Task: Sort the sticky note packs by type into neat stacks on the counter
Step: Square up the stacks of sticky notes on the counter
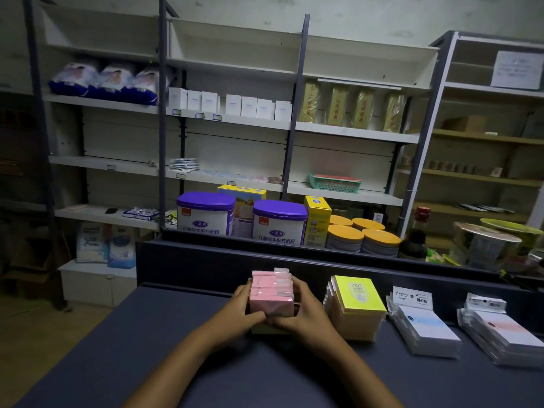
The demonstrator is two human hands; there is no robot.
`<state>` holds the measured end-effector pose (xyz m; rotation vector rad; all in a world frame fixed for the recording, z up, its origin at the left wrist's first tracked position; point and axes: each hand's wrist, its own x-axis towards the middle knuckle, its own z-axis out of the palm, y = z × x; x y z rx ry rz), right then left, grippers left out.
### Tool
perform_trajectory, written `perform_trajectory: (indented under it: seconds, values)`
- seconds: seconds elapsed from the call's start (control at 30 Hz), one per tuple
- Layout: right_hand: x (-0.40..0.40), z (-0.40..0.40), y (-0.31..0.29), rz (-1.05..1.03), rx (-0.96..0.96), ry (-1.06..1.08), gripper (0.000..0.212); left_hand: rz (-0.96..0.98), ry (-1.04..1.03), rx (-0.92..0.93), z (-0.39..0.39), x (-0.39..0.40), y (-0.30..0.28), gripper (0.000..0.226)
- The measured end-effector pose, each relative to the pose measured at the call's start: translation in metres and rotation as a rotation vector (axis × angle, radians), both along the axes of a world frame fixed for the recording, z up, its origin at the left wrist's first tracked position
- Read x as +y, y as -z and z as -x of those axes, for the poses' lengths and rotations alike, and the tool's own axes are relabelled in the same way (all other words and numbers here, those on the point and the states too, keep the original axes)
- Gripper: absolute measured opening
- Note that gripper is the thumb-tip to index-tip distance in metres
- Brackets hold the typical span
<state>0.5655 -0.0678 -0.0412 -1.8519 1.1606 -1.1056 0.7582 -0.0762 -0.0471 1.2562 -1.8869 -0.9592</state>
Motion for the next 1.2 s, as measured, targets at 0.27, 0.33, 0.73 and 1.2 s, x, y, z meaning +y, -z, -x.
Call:
perform_trajectory:
  seconds: [0.27,0.33,0.73,1.2]
  values:
    - [0.006,0.004,-0.026,0.180,0.202,0.043,0.087,0.017,0.135,0.147,-0.023,0.000,-0.017,0.123]
    - [0.008,0.005,-0.029,0.223,0.325,0.018,0.088,0.082,0.157,0.092,-0.025,0.001,-0.019,0.121]
    - [0.018,0.001,-0.030,0.078,0.021,0.032,0.099,0.082,0.021,0.324,-0.027,-0.014,-0.003,0.084]
    - [0.006,-0.011,0.008,-0.001,0.090,-0.137,0.075,0.002,0.107,0.059,-0.013,-0.002,0.007,0.090]
